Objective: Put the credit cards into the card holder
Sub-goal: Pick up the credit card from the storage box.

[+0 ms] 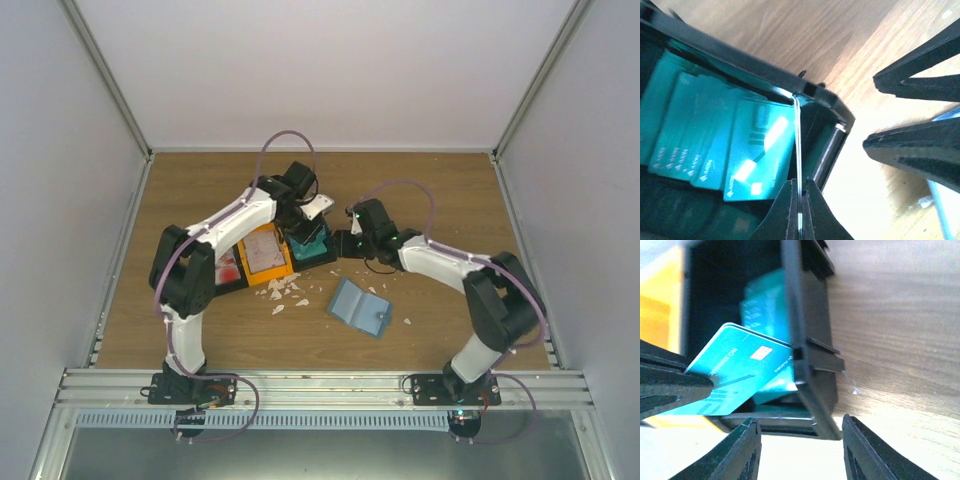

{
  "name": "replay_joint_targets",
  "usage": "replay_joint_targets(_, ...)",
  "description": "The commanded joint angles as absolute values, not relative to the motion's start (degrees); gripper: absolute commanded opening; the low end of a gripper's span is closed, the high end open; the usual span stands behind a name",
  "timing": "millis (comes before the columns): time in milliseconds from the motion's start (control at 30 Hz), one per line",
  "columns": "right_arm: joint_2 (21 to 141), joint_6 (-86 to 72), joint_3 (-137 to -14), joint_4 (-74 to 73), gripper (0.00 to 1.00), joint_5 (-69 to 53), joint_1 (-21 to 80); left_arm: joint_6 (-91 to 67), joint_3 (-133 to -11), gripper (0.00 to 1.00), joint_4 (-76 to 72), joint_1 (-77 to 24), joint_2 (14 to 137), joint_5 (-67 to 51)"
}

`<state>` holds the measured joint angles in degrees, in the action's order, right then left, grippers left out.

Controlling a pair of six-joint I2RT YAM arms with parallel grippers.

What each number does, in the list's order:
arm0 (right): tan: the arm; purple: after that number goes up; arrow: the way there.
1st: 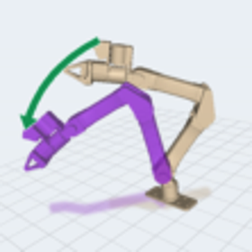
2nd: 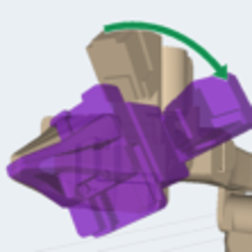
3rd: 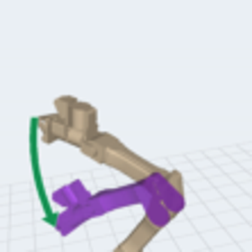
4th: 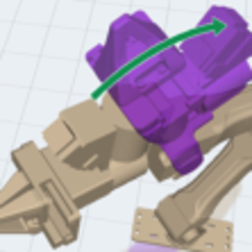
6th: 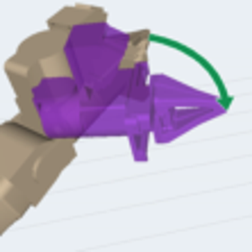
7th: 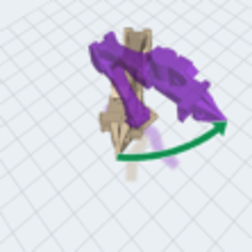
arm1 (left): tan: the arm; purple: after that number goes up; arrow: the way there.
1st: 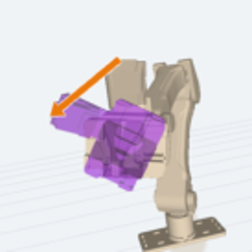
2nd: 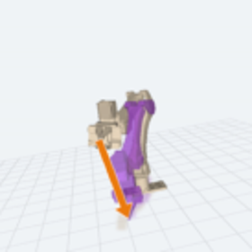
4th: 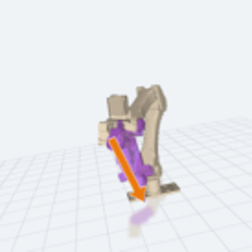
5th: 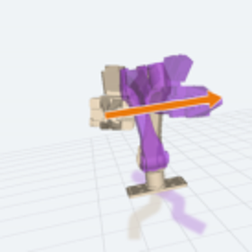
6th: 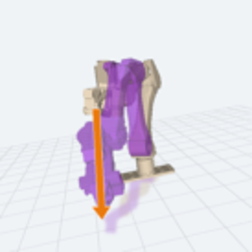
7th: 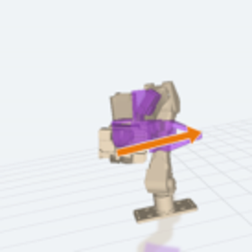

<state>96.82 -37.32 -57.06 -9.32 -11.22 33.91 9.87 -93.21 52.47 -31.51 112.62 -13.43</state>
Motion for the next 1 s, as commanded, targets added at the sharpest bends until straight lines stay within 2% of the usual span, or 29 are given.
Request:
replay_joint_targets(0, 87.5, -34.9, -54.7, -5.5, 0.47, -16.3, 31.7, 8.5, -93.3, 0.0, 50.9, -32.0, 103.9, -14.0)
replay_joint_targets(100, 82.2, -34.8, -52.5, -2.5, 0.51, -23.6, 29.4, 6.1, -91.1, 0.0, 47.3, -31.0, 99.9, -10.7)
replay_joint_targets(233, 76.7, -36.1, -50.8, -0.2, 0.56, -33.0, 27.2, -0.7, -89.3, 0.0, 43.6, -29.7, 94.3, -15.3)
replay_joint_targets(333, 73.0, -38.7, -49.9, 2.8, 0.62, -38.2, 26.6, -9.1, -86.5, 0.0, 38.9, -29.6, 89.3, -23.9)
replay_joint_targets(567, 67.8, -47.0, -49.2, 4.2, 0.64, -44.4, 26.6, -25.4, -79.0, 0.0, 31.1, -28.3, 80.3, -45.6)
replay_joint_targets(633, 66.5, -48.8, -48.8, 3.7, 0.63, -44.5, 26.7, -29.7, -77.6, 0.0, 28.6, -27.5, 78.7, -51.4)
replay_joint_targets(767, 63.5, -53.0, -45.6, 7.2, 0.55, -44.9, 26.7, -42.2, -72.6, 0.0, 18.7, -26.3, 75.9, -61.8)
replay_joint_targets(967, 62.7, -60.7, -41.8, 15.0, 0.45, -49.9, 26.9, -52.5, -69.0, 0.0, 11.7, -26.3, 75.0, -65.3)
